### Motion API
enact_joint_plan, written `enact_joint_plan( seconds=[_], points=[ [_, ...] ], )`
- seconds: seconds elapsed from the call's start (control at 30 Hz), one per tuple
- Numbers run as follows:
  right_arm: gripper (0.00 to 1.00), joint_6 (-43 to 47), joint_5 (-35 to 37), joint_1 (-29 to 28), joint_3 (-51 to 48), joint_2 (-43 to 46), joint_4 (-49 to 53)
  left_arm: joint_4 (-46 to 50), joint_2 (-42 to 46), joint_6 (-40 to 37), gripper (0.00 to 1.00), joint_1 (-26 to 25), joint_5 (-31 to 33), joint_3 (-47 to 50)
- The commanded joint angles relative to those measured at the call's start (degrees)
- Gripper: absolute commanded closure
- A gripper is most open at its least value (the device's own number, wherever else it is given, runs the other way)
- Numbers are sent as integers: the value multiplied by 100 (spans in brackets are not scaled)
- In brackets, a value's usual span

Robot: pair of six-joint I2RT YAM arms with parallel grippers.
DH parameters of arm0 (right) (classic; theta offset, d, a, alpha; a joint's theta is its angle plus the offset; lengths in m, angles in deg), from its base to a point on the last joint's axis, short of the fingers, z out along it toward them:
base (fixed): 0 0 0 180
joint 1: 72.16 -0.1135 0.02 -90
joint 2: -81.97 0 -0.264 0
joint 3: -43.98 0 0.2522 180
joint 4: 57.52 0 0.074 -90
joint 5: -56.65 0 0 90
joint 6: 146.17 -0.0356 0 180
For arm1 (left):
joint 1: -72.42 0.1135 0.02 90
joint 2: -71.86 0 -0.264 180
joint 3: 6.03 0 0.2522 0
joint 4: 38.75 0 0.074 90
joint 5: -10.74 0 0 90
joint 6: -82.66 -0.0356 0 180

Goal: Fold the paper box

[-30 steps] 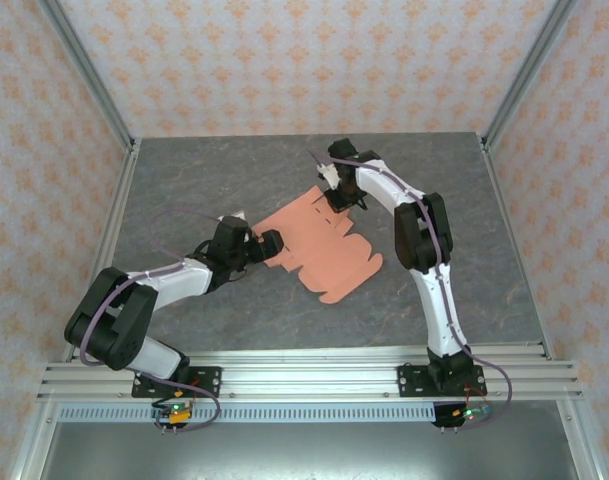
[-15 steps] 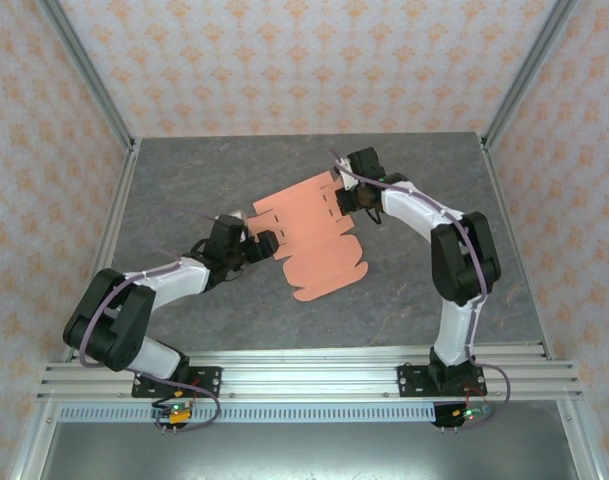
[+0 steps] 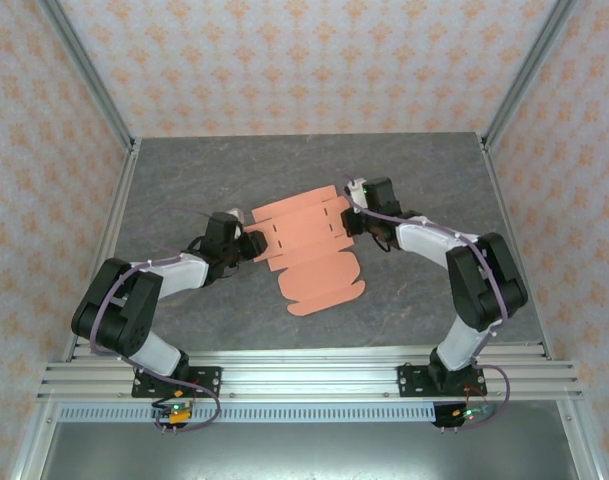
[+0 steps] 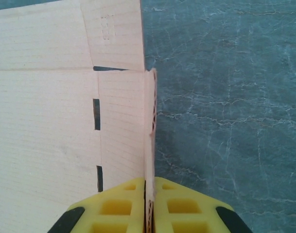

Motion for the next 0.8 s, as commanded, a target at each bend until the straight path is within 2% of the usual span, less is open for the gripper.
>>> enact_joint_plan(
  seconds=[0.0,0.13,0.27,0.43,0.47,0.53,0.67,0.77],
  points=[
    [89,-278,-516,230,-204,310,-822,-325,-87,-161,64,50,-195,-78],
    [88,-448,-864,367,-363,307,-1046,-577,-289,-179,69,51,-621,-153],
    [83,-572,-861,381,-439,221,-1140,-723,-308,-168,86,51,-790,-127],
    [79,-656,-946,387,-468,241,-1184,-579,-129,-298,100,51,-690,-110],
    [76,-679,-909,384,-466,250,-1176,-568,-99,-308,100,51,-670,-97],
    [65,-763,-736,381,-463,275,-1114,-518,-55,-308,100,46,-626,-84],
    [41,-1150,247,383,-292,308,-663,-524,58,-325,100,29,-551,-25],
    [40,-1367,532,425,-67,324,-202,-420,311,-540,100,-55,-247,47]
  ],
)
